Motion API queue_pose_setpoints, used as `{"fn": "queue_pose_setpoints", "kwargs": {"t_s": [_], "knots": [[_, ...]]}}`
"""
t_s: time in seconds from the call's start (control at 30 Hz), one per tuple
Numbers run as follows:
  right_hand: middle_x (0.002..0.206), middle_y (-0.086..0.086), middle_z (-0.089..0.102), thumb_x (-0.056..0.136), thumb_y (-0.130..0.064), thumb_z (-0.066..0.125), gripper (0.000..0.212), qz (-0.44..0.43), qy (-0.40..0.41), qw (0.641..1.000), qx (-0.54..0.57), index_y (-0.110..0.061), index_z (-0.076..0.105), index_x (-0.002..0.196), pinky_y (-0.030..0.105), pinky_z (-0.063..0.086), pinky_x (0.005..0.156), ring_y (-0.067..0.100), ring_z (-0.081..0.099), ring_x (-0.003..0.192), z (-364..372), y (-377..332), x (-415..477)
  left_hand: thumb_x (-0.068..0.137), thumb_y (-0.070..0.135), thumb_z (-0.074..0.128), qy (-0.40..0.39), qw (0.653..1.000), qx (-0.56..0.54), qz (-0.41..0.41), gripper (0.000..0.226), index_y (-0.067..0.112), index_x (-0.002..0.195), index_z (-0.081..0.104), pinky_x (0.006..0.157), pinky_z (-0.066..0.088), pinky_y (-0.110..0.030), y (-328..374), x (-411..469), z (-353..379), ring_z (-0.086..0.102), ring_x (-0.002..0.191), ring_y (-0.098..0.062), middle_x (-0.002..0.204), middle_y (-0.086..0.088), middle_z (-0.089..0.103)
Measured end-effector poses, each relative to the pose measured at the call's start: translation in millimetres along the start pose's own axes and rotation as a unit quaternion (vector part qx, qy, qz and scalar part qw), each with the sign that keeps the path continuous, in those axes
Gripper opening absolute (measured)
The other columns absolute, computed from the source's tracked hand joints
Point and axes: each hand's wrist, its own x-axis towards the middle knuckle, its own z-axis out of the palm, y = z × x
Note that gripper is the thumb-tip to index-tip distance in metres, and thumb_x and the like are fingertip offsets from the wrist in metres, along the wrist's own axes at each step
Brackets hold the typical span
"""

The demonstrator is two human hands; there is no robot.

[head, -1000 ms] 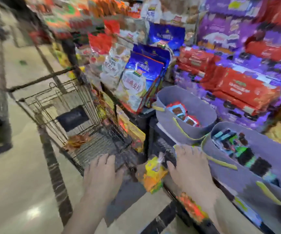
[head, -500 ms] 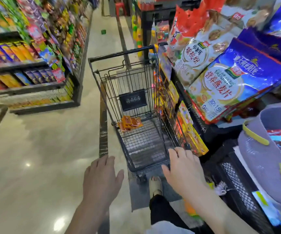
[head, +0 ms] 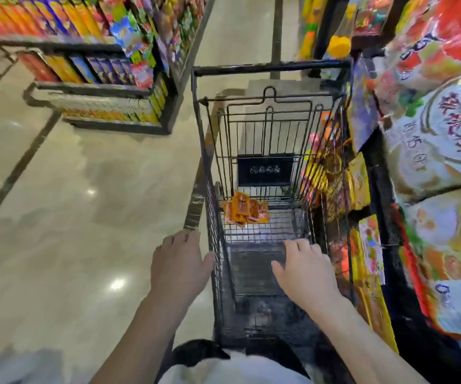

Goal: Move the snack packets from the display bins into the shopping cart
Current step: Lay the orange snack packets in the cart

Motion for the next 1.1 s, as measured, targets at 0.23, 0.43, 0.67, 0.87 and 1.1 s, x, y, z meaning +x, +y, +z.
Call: {"fn": "queue_pose_setpoints", "kwargs": {"t_s": [0.23,0.43,0.67,0.87,1.1], "knots": [[0.142,0.006,0.053,0.102,-0.059,0.044,0.062,-0.003,-0.034,0.999,-0.023,-0.017,0.045,0.147,0.043,0.047,0.104,0.030,0.050,0.129,30.7,-11.2,113.5,0.100,0.058,0.058,-0.024,0.985,-0.150,-0.079,0.070,0.015,0.153,0.040,0.104,0.048,-0.046,6.9,141.5,45.0,0.053,0.133,-0.033,0.149,-0.011,0.056],[0.139,0.010,0.055,0.102,-0.059,0.046,0.064,0.028,-0.028,0.999,0.033,-0.013,0.046,0.145,0.043,0.047,0.100,0.032,0.050,0.129,83.0,-31.8,213.5,0.099,0.052,0.066,0.020,0.941,-0.311,-0.134,0.078,0.018,0.160,0.031,0.105,0.054,-0.050,10.5,224.9,102.9,0.059,0.134,-0.029,0.153,-0.005,0.056],[0.140,0.014,0.054,0.100,-0.059,0.052,0.066,0.068,-0.016,0.990,0.126,-0.013,0.045,0.147,0.047,0.050,0.097,0.036,0.051,0.128,149.5,-45.3,299.2,0.094,0.052,0.043,0.093,0.906,-0.392,-0.133,0.051,0.028,0.138,0.050,0.056,0.042,-0.023,13.6,246.3,131.6,0.065,0.068,-0.010,0.087,0.007,0.069],[0.142,0.012,0.050,0.095,-0.066,0.055,0.071,0.052,-0.005,0.986,0.156,-0.016,0.047,0.144,0.050,0.048,0.107,0.035,0.048,0.133,197.4,-57.0,361.7,0.096,0.047,0.055,0.152,0.908,-0.374,-0.114,0.019,0.041,0.113,0.049,0.062,0.042,0.000,7.8,251.5,141.1,0.060,0.075,0.018,0.072,0.023,0.062],[0.160,0.019,0.020,0.085,-0.080,0.055,0.104,0.085,-0.013,0.992,0.091,-0.014,0.021,0.157,0.053,0.033,0.114,0.039,0.022,0.147,224.0,-82.0,424.1,0.101,0.035,0.067,0.191,0.916,-0.336,-0.108,0.027,0.048,0.106,0.043,0.056,0.046,-0.005,4.9,256.3,145.4,0.063,0.076,0.012,0.074,0.027,0.061]]}}
